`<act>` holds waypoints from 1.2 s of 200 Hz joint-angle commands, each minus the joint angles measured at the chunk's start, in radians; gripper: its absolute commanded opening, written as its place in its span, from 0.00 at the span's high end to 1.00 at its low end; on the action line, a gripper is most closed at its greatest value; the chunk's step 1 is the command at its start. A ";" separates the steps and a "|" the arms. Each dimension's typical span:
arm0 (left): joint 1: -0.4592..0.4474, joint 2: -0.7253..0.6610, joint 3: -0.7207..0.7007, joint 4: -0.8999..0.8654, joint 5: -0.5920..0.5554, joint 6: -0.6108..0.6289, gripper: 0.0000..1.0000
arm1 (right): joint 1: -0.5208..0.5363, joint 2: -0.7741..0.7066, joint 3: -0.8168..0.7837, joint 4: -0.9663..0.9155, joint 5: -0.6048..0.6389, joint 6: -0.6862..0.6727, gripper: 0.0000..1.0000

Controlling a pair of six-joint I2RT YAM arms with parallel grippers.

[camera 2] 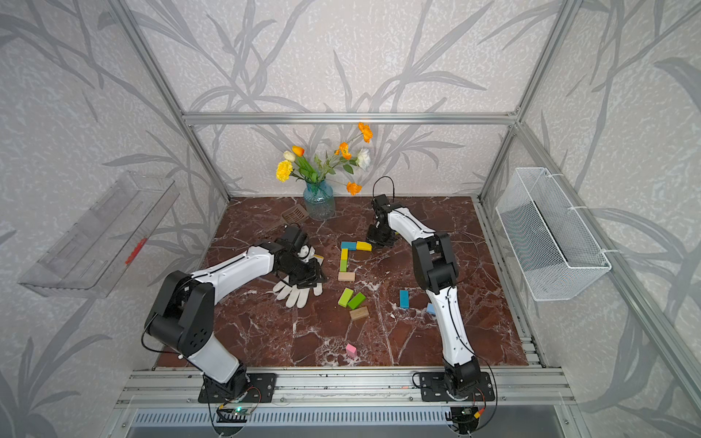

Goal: Assemble the letter c with building blocks
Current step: Assemble the building block at the center of the board.

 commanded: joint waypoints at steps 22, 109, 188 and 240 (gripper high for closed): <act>0.007 0.006 0.009 0.001 0.006 0.010 0.58 | 0.001 0.031 0.063 -0.018 0.047 -0.020 1.00; 0.006 0.015 0.014 -0.002 0.008 0.010 0.58 | 0.001 0.084 0.161 -0.055 0.050 -0.033 0.98; 0.006 0.011 0.009 0.000 -0.003 0.006 0.58 | 0.001 -0.135 -0.048 -0.036 0.136 -0.083 0.61; 0.006 0.002 -0.001 0.010 -0.008 0.004 0.58 | -0.001 -0.266 -0.249 0.028 0.088 -0.073 0.61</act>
